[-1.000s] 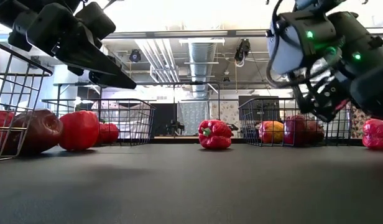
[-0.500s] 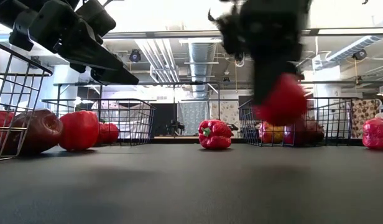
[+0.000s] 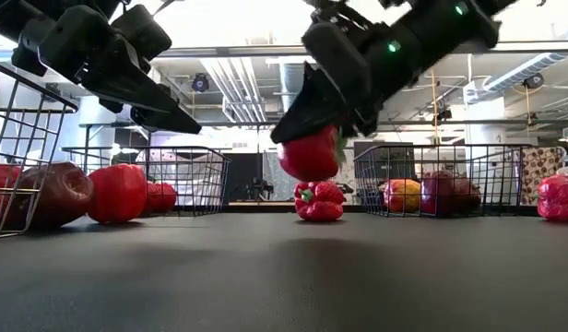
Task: Sort produce into baskets
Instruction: Put the tomato into the left black wire basket
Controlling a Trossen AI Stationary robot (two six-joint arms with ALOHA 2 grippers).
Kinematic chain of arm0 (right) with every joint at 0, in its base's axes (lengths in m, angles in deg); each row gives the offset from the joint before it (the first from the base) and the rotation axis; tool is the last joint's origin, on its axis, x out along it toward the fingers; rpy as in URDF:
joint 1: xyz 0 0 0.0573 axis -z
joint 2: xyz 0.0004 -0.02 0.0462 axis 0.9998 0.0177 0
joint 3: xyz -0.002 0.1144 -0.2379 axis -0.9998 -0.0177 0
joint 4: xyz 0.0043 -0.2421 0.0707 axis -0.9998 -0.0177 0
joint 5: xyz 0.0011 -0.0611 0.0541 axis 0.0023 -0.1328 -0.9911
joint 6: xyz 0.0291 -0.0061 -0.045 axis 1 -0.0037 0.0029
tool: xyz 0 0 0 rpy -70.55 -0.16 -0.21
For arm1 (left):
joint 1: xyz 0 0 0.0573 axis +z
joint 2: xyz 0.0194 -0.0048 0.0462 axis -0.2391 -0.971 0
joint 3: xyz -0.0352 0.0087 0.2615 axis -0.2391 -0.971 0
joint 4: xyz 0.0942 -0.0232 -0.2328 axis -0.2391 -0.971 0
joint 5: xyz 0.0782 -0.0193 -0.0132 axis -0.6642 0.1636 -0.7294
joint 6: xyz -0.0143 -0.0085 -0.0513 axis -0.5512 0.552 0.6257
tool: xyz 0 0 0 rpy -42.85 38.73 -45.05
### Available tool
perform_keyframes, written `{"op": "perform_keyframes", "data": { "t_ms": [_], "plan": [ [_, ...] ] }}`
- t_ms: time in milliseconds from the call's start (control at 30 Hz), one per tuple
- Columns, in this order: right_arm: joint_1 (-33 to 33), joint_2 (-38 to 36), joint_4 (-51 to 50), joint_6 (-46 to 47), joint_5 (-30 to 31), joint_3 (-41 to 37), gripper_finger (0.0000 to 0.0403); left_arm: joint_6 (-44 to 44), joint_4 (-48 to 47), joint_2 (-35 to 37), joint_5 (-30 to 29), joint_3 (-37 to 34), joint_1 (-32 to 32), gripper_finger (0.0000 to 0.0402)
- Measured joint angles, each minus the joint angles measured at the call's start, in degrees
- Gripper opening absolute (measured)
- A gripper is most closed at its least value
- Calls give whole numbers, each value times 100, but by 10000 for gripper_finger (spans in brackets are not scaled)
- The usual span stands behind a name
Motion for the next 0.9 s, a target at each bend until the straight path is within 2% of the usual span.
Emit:
{"op": "perform_keyframes", "data": {
  "t_ms": [133, 333, 733, 900],
  "plan": [
    [18, 0, 606, 134, -46, -474, 284, -13, 6, -58, 2, 0, 0, 322],
    [14, 7, 890, 345, -54, -791, 301, 78, 253, -346, 15, 0, 0, 322],
    [14, 3, 888, 319, -201, -812, 357, 114, 1351, -1154, 9, 0, 0, 322],
    [14, -37, 885, 164, -200, -694, 364, 247, 1719, -1562, -131, 0, 2, 326]
  ]
}}
